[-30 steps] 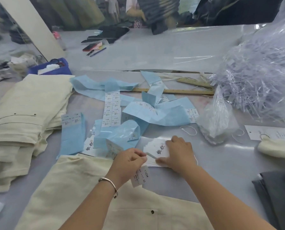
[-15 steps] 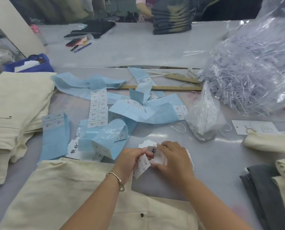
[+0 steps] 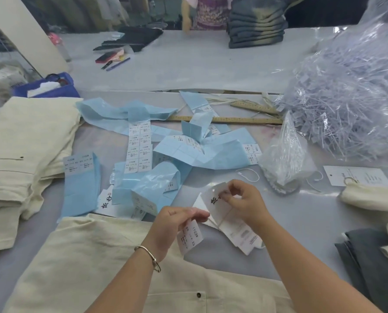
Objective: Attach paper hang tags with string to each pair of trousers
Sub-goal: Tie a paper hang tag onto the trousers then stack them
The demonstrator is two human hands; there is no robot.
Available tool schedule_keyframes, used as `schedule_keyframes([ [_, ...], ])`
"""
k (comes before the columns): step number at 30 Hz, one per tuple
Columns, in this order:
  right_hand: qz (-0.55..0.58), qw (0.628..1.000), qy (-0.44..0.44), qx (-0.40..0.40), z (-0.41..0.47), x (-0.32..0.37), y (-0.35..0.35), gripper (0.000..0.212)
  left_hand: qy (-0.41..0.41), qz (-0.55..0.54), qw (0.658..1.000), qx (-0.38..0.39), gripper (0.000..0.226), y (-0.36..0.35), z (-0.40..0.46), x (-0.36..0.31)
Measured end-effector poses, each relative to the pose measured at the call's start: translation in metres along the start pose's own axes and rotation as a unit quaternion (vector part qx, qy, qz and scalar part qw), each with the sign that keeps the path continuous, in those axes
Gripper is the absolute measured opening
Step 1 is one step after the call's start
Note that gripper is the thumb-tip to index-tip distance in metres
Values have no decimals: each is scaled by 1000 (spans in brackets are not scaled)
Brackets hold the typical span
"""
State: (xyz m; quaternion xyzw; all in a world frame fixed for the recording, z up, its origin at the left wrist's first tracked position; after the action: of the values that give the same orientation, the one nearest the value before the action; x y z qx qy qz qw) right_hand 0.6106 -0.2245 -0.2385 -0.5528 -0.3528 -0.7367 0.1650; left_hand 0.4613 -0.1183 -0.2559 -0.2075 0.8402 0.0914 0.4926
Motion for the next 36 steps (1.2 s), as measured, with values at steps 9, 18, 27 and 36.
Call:
schedule_keyframes([
  [9,435,890,-73,-116,-5,-1,6,6,1,23,1000,18,34,-15,-13,4],
  [18,225,948,-20,-222,-9,42,60,28,-1,14,1000,-15,34,-2,-42,-3],
  [27,104,994,-25,-21,-75,86,9,51,-111,-140,980,-83,34,43,-117,-30],
  [36,-29,996,62,-62,-160,170,-19,95,-272,58,953,-122,101,14,-194,-73],
])
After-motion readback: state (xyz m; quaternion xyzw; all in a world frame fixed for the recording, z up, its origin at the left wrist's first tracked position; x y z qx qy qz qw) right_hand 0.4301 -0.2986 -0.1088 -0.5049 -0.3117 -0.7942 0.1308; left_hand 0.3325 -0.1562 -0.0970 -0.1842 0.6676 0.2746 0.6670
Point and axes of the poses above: each hand's wrist, its own z-axis towards the middle knuckle, its own y-axis out of the back of the hand, x = y × z, the point moved 10 cm from there along z, towards the middle knuckle, and after that the axes turned 12 degrees about y, right-handed, at the moved point
